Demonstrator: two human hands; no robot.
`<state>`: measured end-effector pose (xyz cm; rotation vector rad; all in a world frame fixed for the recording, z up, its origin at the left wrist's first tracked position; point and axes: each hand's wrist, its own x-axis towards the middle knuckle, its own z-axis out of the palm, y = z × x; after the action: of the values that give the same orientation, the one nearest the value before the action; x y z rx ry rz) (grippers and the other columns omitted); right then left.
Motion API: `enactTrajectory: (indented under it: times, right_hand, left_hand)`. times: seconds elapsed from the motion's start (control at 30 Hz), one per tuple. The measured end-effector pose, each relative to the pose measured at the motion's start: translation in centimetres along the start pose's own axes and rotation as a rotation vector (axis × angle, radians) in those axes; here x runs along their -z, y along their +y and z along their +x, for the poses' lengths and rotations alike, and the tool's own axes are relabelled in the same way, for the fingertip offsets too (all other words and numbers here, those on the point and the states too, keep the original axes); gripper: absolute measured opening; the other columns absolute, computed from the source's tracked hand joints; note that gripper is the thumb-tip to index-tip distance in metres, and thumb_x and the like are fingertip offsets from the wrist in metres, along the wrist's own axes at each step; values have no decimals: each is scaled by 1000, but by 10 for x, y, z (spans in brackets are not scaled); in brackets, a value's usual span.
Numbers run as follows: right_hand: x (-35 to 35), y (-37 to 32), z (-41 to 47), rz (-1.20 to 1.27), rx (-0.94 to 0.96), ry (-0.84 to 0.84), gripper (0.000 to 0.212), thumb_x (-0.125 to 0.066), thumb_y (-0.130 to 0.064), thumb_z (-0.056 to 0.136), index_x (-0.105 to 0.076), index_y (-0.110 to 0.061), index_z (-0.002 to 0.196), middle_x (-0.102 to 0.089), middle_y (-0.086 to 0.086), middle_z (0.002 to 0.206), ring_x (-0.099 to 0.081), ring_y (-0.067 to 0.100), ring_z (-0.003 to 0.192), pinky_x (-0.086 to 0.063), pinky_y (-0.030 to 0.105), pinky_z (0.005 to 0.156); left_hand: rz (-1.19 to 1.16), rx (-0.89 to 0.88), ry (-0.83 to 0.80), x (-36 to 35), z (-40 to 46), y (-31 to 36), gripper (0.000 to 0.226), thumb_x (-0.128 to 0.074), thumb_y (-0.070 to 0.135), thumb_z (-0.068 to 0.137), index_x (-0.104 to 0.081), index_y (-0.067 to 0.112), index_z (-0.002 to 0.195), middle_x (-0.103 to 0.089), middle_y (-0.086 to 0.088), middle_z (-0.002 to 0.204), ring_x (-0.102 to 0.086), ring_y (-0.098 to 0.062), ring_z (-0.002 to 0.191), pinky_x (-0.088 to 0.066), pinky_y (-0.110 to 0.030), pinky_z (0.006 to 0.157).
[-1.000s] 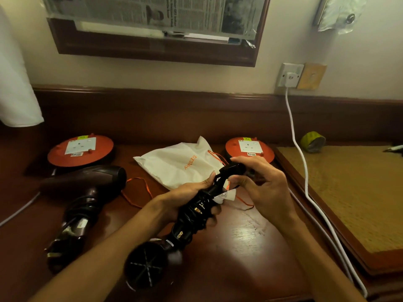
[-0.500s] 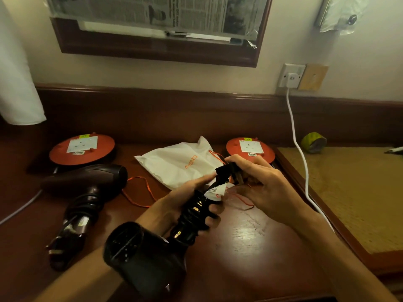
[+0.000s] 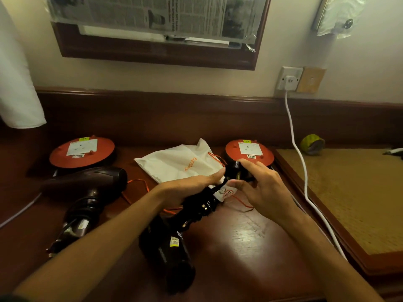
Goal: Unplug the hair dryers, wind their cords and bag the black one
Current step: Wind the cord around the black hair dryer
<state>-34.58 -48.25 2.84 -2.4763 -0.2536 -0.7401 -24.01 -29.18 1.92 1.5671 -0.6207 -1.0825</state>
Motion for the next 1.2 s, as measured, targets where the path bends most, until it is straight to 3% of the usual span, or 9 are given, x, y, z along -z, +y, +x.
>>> enactTrajectory:
  times: [0.1,0.27,0.47,0.57,0.67,0.8,0.9,1.07,1.2]
  right_hand:
    - [-6,3,3,27,-118,29,61,-56,-64,83,-67,-14,116,-68,4,91,-65,13,77,-56,23,66]
    - [-15,7,4,71,-265,3,18,-75,-37,87,-72,-21,94,-66,-13,70,-64,-4,67,-46,13,57]
    - [-23,30,-16,-33,-360,-387,67,-66,-15,96,-34,-16,155,-61,1,121,-57,17,106,-49,31,92]
    - [-40,38,-32,-318,-93,-179,78,-68,3,88,-30,-4,155,-60,9,108,-54,24,96,-56,36,79]
    - [-45,50,-38,-551,115,-84,89,-80,11,62,-52,-4,145,-61,7,86,-57,25,75,-54,33,58]
    - [-42,55,-41,-724,296,-16,59,-52,5,78,-61,-2,136,-61,12,83,-54,28,76,-54,39,60]
    - [-41,52,-42,-811,314,-66,51,-46,4,79,-64,7,126,-61,22,99,-59,36,85,-57,43,63]
    - [-49,53,-48,-638,184,-217,42,-81,11,60,-68,9,100,-61,20,103,-64,30,81,-58,30,52]
    - [-49,69,-42,-237,-45,-89,35,-74,11,79,-70,5,113,-66,17,116,-67,30,100,-58,28,85]
  left_hand:
    - [322,-114,66,2,3,1,69,-60,66,89,-38,41,149,-67,-1,130,-69,-12,110,-56,-32,101]
    - [580,-314,164,-5,19,-19,80,-69,44,96,-18,52,157,-67,9,121,-67,4,81,-52,-17,79]
    - [753,-207,212,4,41,-41,72,-57,68,93,-31,47,157,-70,8,124,-68,-8,91,-56,-34,85]
    - [762,-215,227,1,48,-38,69,-53,74,89,-39,49,152,-70,11,126,-69,-11,105,-56,-44,95]
    - [865,-179,271,-3,48,-34,64,-54,62,97,-34,46,155,-70,10,107,-63,-4,79,-51,-31,73]
    - [900,-145,266,-10,44,-31,55,-53,56,100,-37,49,152,-61,16,78,-54,-5,61,-46,-35,65]
    - [977,-116,265,-11,46,-29,53,-52,57,100,-42,45,150,-72,7,103,-65,-12,82,-50,-37,77]
    - [1085,-93,255,-16,51,-32,46,-52,59,98,-55,42,140,-72,6,121,-66,-22,106,-48,-35,78]
    - [1034,-68,230,-12,56,-33,40,-53,59,98,-60,44,134,-72,9,103,-64,-15,90,-49,-35,74]
